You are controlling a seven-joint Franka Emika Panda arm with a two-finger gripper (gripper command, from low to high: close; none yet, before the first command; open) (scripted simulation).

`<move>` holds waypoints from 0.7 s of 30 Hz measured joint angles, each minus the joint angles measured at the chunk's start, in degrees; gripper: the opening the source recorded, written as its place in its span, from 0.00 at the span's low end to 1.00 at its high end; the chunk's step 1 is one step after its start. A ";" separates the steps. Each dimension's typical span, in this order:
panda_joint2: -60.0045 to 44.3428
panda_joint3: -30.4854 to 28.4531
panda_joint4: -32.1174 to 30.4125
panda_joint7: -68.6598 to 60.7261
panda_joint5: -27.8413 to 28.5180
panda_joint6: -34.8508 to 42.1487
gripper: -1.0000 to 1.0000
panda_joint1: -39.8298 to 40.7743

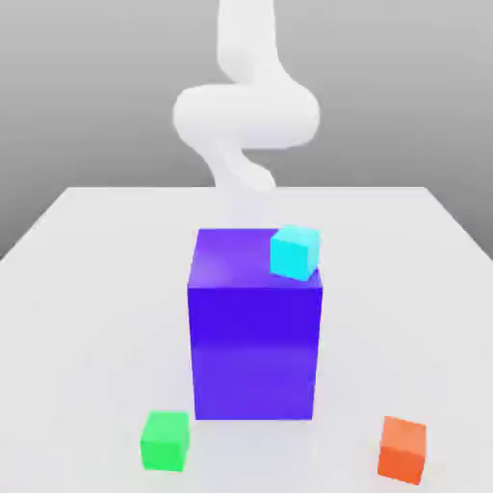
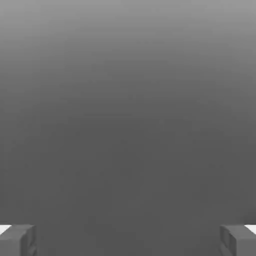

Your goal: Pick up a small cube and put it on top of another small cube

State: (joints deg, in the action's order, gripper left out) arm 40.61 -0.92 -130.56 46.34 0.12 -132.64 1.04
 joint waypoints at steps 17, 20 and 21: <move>-35.63 -8.38 8.29 0.96 -2.64 -5.85 0.50 6.55; -41.93 -9.32 9.75 0.45 -4.08 -6.84 0.50 8.68; -44.03 -9.51 10.24 0.28 -4.58 -7.16 0.50 9.29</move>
State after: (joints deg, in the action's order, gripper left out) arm -3.42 -10.42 -120.32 46.62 -4.46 -139.80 10.32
